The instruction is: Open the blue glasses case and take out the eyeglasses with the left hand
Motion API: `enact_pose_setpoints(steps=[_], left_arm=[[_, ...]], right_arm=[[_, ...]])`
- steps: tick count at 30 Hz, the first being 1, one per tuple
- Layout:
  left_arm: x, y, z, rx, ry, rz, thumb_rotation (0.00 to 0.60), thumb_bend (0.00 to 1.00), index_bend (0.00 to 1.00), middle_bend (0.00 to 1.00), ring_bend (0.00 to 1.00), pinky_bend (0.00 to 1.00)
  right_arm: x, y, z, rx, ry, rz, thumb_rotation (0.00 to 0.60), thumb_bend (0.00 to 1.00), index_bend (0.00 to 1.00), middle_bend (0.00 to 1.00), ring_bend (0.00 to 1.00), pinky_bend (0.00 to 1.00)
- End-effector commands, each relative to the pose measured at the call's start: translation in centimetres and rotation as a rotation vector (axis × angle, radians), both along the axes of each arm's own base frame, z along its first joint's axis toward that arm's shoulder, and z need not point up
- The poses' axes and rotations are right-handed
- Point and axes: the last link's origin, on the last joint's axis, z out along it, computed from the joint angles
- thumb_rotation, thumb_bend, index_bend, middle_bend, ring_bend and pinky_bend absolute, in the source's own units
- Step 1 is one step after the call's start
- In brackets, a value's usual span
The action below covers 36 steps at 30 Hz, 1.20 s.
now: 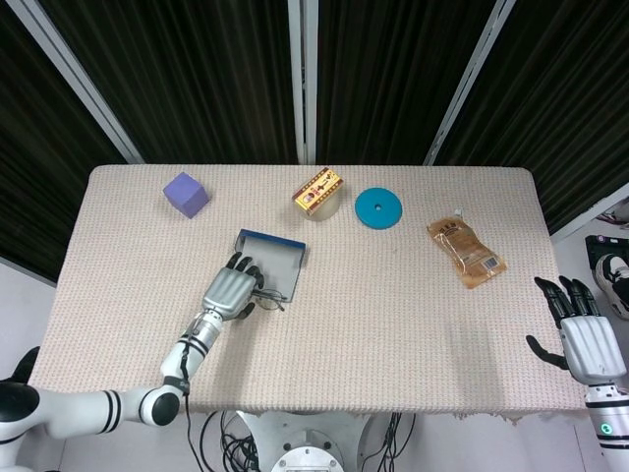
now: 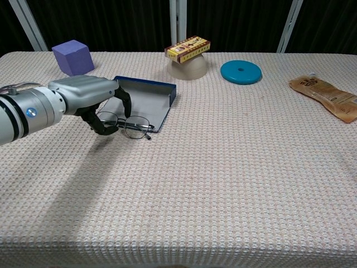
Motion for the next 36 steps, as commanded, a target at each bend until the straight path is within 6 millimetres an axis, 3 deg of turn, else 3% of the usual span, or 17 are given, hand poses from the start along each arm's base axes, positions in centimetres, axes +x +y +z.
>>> enact_pose_setpoints(steps=[1, 21, 31, 36], left_arm=[[0.0, 0.1, -0.1, -0.001, -0.003, 0.004, 0.6, 0.36, 0.41, 0.24, 0.06, 0.0], [0.0, 0.4, -0.9, -0.011, -0.028, 0.03, 0.6, 0.43, 0.53, 0.3, 0.07, 0.01], [0.5, 0.6, -1.4, -0.002, -0.066, 0.027, 0.6, 0.53, 0.63, 0.37, 0.13, 0.03], [0.2, 0.2, -0.6, 0.007, -0.079, 0.027, 0.6, 0.57, 0.66, 0.39, 0.14, 0.03]], right_arm=[[0.0, 0.0, 0.0, -0.001, 0.0, -0.001, 0.6, 0.19, 0.0, 0.14, 0.0, 0.0], [-0.2, 0.1, 0.1, -0.001, 0.0, -0.01, 0.6, 0.19, 0.0, 0.15, 0.0, 0.0], [-0.1, 0.1, 0.1, -0.003, 0.002, -0.011, 0.6, 0.19, 0.0, 0.15, 0.0, 0.0], [-0.2, 0.0, 0.3, -0.008, 0.001, -0.008, 0.6, 0.19, 0.0, 0.15, 0.0, 0.0]])
